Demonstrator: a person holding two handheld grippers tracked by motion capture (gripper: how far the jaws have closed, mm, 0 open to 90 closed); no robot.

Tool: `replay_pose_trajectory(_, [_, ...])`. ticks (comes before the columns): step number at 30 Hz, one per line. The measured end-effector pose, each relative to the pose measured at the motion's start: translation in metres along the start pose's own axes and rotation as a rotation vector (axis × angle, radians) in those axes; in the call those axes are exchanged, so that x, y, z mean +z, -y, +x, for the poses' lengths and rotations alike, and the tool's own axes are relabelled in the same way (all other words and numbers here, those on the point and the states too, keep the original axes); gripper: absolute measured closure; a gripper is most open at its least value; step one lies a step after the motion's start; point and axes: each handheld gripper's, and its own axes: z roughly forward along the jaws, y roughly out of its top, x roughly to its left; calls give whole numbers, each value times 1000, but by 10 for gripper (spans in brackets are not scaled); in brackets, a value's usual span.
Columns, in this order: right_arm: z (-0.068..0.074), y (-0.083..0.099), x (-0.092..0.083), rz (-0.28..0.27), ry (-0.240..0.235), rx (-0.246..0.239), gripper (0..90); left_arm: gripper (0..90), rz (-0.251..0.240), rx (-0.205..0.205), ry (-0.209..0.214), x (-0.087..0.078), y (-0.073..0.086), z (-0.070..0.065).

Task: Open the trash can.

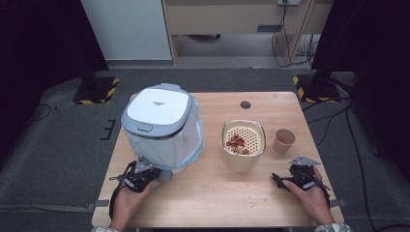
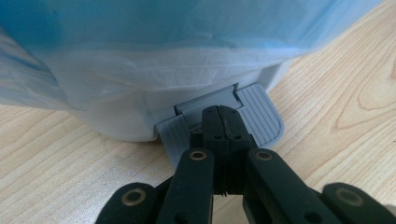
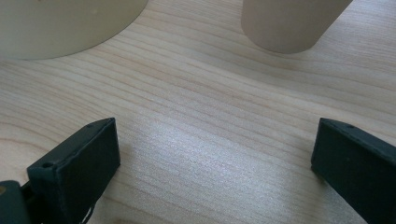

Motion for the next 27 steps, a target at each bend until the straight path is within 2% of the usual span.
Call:
replay_pose_trajectory(8, [0,0,0,0,0,-1,14,900,9,-8,-1,2,0,0])
replay_pose_trajectory(15, [0,0,0,0,-1,-1,14,900,48,1,1,8,0,1])
replay_pose_trajectory(27, [0,0,0,0,-1,-1,14,900,49,-6,10,10,0,3])
